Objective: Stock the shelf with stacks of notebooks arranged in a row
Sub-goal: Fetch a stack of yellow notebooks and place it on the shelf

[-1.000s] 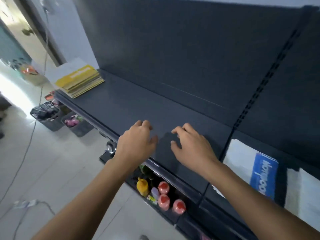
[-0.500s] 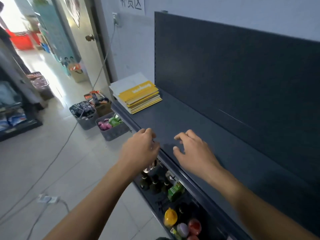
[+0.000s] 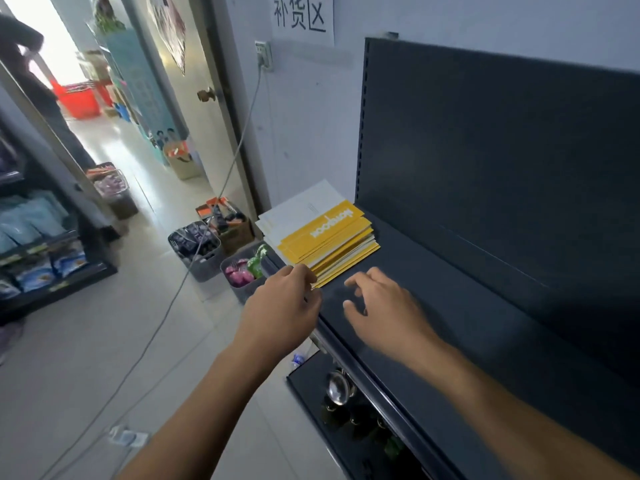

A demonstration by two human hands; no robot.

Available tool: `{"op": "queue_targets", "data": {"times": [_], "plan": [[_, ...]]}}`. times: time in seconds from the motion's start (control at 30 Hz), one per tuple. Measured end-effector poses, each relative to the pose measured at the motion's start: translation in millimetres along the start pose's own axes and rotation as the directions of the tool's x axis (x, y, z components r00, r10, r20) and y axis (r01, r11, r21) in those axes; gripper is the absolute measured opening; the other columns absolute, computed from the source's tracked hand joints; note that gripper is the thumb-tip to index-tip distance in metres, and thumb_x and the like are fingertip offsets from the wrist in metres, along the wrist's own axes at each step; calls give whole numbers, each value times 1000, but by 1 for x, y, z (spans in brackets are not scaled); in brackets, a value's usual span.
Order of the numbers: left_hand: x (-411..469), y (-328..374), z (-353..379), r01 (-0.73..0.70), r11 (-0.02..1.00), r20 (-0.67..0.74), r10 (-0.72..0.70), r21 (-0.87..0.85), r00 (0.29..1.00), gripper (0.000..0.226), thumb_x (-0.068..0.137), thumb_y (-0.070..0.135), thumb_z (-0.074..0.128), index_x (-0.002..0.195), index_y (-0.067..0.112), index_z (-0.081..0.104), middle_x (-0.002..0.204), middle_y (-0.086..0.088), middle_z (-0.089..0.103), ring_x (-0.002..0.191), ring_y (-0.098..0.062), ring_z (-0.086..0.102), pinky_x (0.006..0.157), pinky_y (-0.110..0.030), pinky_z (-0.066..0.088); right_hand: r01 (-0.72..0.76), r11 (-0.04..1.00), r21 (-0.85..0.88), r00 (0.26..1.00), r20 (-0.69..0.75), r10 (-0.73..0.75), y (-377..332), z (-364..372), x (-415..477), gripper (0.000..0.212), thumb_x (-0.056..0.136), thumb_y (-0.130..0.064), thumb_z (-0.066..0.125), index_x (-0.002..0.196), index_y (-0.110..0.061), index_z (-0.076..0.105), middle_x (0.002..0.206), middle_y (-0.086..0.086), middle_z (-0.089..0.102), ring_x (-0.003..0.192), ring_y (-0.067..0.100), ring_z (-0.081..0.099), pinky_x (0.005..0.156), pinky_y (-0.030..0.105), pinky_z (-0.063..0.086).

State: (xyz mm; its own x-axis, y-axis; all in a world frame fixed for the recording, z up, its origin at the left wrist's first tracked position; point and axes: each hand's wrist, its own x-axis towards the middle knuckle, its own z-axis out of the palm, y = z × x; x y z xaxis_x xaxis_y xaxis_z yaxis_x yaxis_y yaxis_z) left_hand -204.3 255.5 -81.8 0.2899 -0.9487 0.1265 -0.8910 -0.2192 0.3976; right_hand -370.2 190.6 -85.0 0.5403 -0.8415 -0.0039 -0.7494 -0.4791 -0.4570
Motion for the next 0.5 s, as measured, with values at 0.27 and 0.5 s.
{"op": "queue_targets", "data": {"times": [0.27,0.5], "plan": [[55,-55,-13,-18,999,-28,17,-38,999,22,94,40,48,109,29,59,102,13,61,88,-11,61,74,-39,55,-2,1000,-25,1000,5,2,-25,11,74,27,99,-38,51,125,-28,56,121,-8,52,87,16,60,75,33,48],[103,-101,-25,-145,984,1,146,-108,989,20,96,36,51,111,26,61,103,12,62,84,-7,61,74,-37,54,-127,992,-17,991,-41,127,-56,29,114,29,99,-36,50,126,-27,56,122,-7,52,90,17,62,81,37,53]]}}
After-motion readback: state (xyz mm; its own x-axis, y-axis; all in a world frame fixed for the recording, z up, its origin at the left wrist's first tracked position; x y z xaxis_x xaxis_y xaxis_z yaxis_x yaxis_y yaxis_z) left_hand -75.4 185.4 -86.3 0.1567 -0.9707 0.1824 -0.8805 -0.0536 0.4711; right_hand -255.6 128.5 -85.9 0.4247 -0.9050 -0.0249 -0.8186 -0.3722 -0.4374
